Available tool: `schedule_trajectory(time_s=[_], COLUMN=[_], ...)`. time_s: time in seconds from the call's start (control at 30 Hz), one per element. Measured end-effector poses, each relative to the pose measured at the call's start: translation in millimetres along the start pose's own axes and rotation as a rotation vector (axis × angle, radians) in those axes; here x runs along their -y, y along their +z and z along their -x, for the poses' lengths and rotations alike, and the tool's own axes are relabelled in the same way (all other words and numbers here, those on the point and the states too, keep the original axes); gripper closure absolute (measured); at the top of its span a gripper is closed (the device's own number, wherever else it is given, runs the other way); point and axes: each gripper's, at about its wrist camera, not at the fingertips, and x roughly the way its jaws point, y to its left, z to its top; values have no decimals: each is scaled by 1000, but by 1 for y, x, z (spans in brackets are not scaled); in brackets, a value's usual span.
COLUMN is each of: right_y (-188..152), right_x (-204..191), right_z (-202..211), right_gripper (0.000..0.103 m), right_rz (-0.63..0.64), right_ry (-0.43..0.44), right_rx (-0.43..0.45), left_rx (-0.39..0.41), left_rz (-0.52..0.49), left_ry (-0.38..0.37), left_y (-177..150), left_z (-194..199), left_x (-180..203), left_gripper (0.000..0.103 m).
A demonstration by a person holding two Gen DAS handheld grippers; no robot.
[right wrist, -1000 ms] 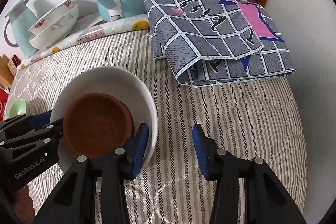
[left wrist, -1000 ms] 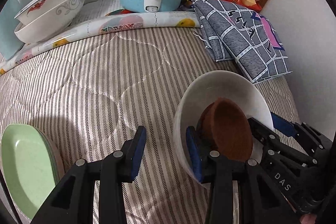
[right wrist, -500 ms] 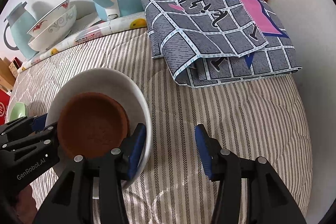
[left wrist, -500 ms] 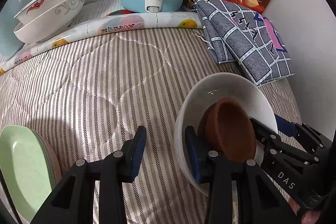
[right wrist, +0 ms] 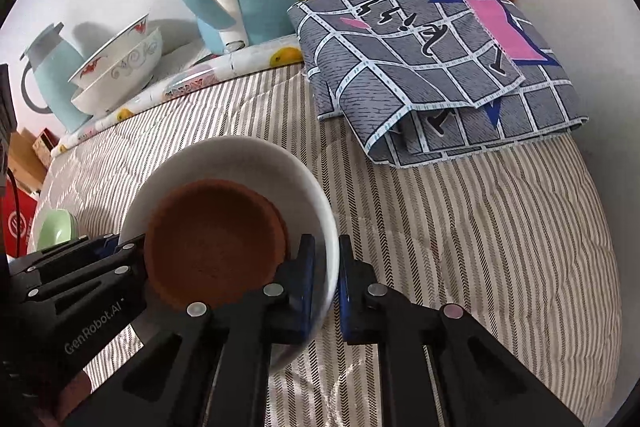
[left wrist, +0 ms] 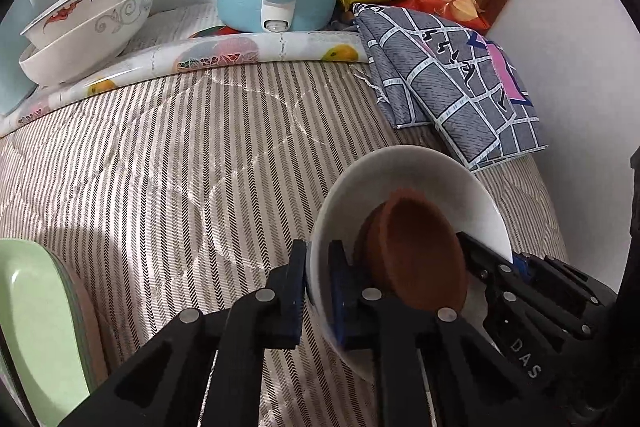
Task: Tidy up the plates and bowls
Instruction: 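Carry the white bowl with both grippers over the light-green plate stack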
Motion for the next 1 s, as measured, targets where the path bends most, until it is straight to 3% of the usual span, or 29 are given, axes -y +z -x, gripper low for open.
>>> schedule_trajectory(time_s=[1.0], right_y=[-25], right_x=[-11], right_z=[65], right_gripper=[94], right_rz=[-10], right_ry=[-3], right_rx=[73], left_rx=[62], left_rz=[1], left_ry=[13], left_y=[-29], left_z=[58], left_x=[9], left_gripper=[94])
